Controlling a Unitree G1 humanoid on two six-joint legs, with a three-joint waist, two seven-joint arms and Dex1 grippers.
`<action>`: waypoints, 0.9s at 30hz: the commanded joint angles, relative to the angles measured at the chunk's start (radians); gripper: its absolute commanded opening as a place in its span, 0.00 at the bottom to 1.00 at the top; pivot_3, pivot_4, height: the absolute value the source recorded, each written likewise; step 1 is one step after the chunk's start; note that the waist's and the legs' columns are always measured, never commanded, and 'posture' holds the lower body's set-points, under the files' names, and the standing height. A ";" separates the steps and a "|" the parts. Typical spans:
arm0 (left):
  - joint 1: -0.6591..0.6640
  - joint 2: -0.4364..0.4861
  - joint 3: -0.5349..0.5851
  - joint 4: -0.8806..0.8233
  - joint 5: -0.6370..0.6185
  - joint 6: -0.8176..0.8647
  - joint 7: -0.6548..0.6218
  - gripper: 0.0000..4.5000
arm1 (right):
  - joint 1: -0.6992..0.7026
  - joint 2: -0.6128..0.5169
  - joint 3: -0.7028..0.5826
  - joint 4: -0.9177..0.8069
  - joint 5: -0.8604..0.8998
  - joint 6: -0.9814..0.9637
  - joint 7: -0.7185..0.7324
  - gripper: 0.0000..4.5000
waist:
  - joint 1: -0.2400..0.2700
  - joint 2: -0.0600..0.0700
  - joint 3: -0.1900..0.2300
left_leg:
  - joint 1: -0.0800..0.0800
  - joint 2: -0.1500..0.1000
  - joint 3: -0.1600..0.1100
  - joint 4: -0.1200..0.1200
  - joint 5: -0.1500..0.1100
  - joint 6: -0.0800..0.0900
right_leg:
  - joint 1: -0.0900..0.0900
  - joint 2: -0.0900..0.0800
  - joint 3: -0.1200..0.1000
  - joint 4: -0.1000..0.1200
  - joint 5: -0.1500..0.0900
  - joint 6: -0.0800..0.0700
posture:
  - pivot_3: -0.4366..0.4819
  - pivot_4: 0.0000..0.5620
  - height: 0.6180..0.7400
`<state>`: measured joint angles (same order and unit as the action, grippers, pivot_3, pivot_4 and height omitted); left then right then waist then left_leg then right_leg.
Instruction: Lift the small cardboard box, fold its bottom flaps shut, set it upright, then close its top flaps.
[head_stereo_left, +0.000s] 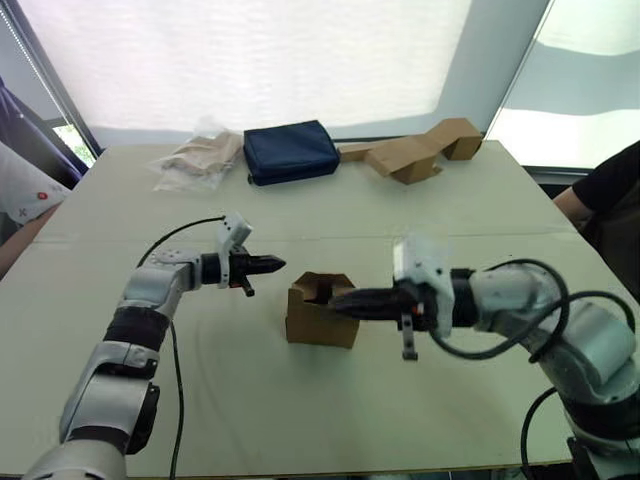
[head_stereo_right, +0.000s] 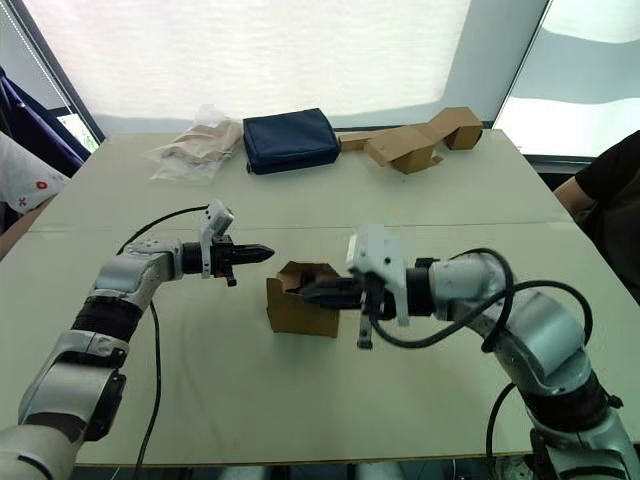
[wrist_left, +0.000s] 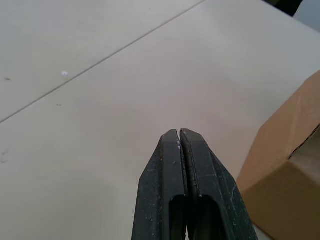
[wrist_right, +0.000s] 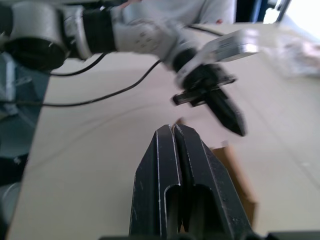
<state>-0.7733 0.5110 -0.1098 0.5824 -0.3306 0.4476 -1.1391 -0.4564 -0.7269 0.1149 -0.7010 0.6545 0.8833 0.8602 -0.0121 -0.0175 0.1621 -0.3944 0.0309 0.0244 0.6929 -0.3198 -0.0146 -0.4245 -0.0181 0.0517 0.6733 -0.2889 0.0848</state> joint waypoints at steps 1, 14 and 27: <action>-0.029 -0.015 -0.014 0.033 0.012 -0.025 -0.074 0.01 | 0.019 -0.004 0.031 -0.054 -0.041 -0.015 -0.049 0.00 | -0.002 0.000 0.000 | 0.000 0.000 0.000 0.000 0.000 0.000 | 0.000 0.000 0.000 0.000 0.000 0.000 | 0.48 0.27 1.00; -0.071 -0.057 -0.057 0.153 0.081 -0.052 -0.217 0.01 | -0.052 -0.028 0.124 -0.063 -0.107 0.004 -0.077 0.00 | -0.001 0.000 0.000 | 0.000 0.000 0.000 0.000 0.000 0.000 | 0.000 0.001 0.000 0.000 0.000 0.000 | 0.48 0.27 1.00; 0.001 -0.043 -0.051 0.023 0.068 0.031 -0.259 0.01 | -0.077 -0.045 0.174 -0.042 -0.145 -0.005 -0.057 0.00 | -0.002 0.000 0.000 | 0.000 0.001 -0.001 0.000 0.000 0.000 | 0.000 0.001 0.000 0.000 0.000 0.000 | 0.48 0.27 1.00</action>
<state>-0.7736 0.4556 -0.1748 0.6483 -0.2497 0.4716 -1.3915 -0.5180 -0.7643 0.2954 -0.7320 0.5170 0.8887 0.7957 -0.0139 -0.0177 0.1622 -0.3948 0.0315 0.0234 0.6931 -0.3199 -0.0144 -0.4248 -0.0172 0.0516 0.6731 -0.2889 0.0849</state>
